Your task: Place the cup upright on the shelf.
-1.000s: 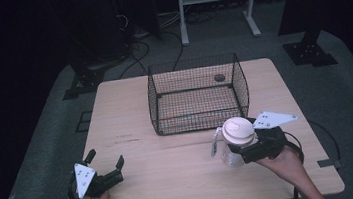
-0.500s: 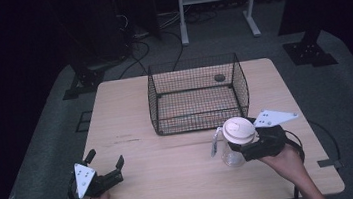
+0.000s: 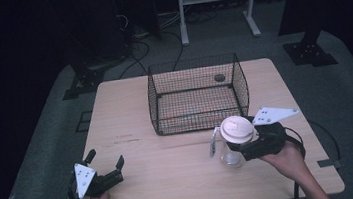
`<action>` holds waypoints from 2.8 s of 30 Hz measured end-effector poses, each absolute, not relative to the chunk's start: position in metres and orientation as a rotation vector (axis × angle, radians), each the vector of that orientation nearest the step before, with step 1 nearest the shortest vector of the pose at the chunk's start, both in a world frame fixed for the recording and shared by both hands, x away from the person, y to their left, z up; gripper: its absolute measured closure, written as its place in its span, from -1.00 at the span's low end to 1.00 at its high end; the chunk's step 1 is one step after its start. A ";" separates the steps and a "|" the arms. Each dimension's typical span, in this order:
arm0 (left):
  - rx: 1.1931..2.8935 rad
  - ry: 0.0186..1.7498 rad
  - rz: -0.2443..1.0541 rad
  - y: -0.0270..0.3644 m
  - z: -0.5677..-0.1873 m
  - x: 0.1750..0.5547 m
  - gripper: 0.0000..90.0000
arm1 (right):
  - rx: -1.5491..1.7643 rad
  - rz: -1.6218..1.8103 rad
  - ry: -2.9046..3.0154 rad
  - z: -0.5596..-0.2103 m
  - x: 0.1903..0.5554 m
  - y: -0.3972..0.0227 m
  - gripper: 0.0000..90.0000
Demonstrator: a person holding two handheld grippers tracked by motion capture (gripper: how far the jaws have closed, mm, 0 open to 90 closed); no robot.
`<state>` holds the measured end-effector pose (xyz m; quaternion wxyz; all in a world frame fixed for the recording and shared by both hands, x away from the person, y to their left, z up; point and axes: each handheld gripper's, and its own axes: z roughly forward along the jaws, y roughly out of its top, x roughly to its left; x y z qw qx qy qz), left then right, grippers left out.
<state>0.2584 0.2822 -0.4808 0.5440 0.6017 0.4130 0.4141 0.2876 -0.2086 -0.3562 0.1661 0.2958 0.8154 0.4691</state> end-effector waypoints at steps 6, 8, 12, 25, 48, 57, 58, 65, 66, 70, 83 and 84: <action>1.434 0.974 0.990 0.281 -0.481 0.258 -0.98 | 0.808 1.345 2.333 -0.338 0.292 -0.207 -0.90; 1.434 0.974 0.990 0.281 -0.481 0.258 -0.98 | 0.799 1.354 2.336 -0.331 0.293 -0.206 -0.90; 1.428 0.979 0.984 0.282 -0.481 0.258 -0.98 | 0.783 1.357 2.336 -0.320 0.298 -0.205 -0.90; 1.424 0.977 0.982 0.282 -0.481 0.258 -0.98 | 0.758 1.373 2.330 -0.286 0.321 -0.197 -0.90; 1.423 0.977 0.980 0.283 -0.481 0.259 -0.98 | 0.756 1.372 2.324 -0.246 0.361 -0.182 -0.90; 1.420 0.977 0.976 0.283 -0.481 0.258 -0.98 | 0.758 1.346 2.316 -0.235 0.379 -0.173 -0.90; 1.420 0.977 0.976 0.283 -0.481 0.259 -0.98 | 0.758 1.346 2.316 -0.235 0.379 -0.173 -0.90; 1.417 0.977 0.974 0.284 -0.481 0.259 -0.98 | 0.785 1.320 2.309 -0.230 0.401 -0.165 -0.90; 1.417 0.977 0.974 0.284 -0.481 0.259 -0.98 | 0.785 1.320 2.309 -0.230 0.401 -0.165 -0.90; 1.419 0.976 0.975 0.283 -0.481 0.258 -0.98 | 0.797 1.306 2.308 -0.231 0.410 -0.161 -0.90; 1.418 0.974 0.974 0.284 -0.481 0.258 -0.98 | 0.836 1.267 2.298 -0.241 0.435 -0.148 -0.90; 1.418 0.974 0.973 0.284 -0.481 0.258 -0.98 | 0.839 1.263 2.298 -0.242 0.437 -0.147 -0.90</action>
